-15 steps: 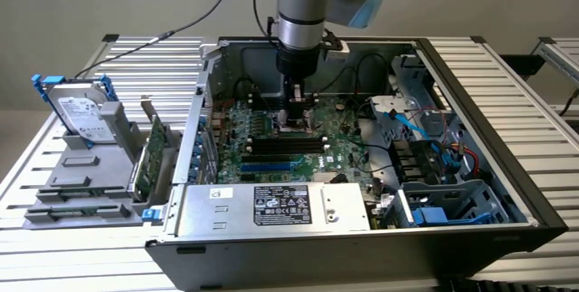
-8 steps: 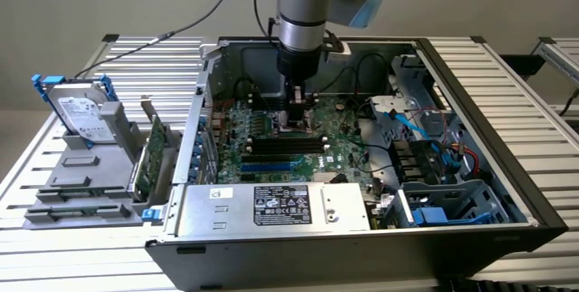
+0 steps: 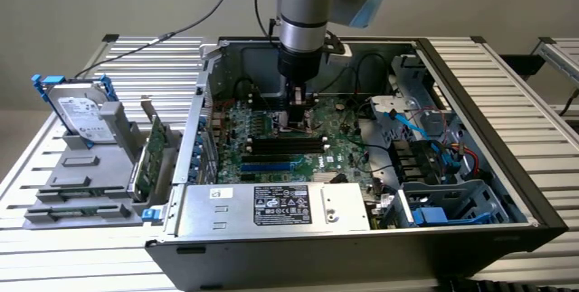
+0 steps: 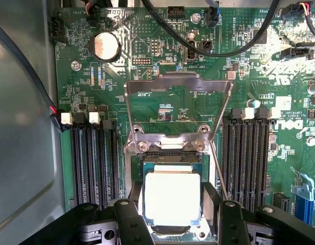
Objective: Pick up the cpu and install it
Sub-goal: 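Place the cpu into insertion slot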
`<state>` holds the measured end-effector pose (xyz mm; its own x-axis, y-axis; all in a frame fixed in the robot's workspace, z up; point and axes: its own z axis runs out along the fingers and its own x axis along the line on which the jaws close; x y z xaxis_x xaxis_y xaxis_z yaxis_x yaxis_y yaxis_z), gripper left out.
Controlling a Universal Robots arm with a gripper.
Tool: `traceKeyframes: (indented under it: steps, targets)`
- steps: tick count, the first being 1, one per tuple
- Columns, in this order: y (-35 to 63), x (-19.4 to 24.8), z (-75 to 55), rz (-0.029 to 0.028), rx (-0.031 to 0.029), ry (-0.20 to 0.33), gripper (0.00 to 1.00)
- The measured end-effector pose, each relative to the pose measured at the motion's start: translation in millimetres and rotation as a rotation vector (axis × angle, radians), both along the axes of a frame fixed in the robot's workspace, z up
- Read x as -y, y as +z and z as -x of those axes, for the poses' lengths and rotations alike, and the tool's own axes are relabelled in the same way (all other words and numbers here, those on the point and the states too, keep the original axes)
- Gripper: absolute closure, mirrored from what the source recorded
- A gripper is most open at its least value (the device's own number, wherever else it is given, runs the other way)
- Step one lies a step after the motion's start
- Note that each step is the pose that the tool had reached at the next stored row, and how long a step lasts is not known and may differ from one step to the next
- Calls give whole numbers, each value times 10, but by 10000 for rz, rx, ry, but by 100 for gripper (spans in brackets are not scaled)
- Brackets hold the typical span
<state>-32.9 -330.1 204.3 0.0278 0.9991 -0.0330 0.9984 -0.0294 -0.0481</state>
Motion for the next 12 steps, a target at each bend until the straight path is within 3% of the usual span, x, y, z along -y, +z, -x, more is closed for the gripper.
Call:
traceKeyframes:
  steps: [12]
  targets:
    - [-46,0,-9,0,0,-56,45]
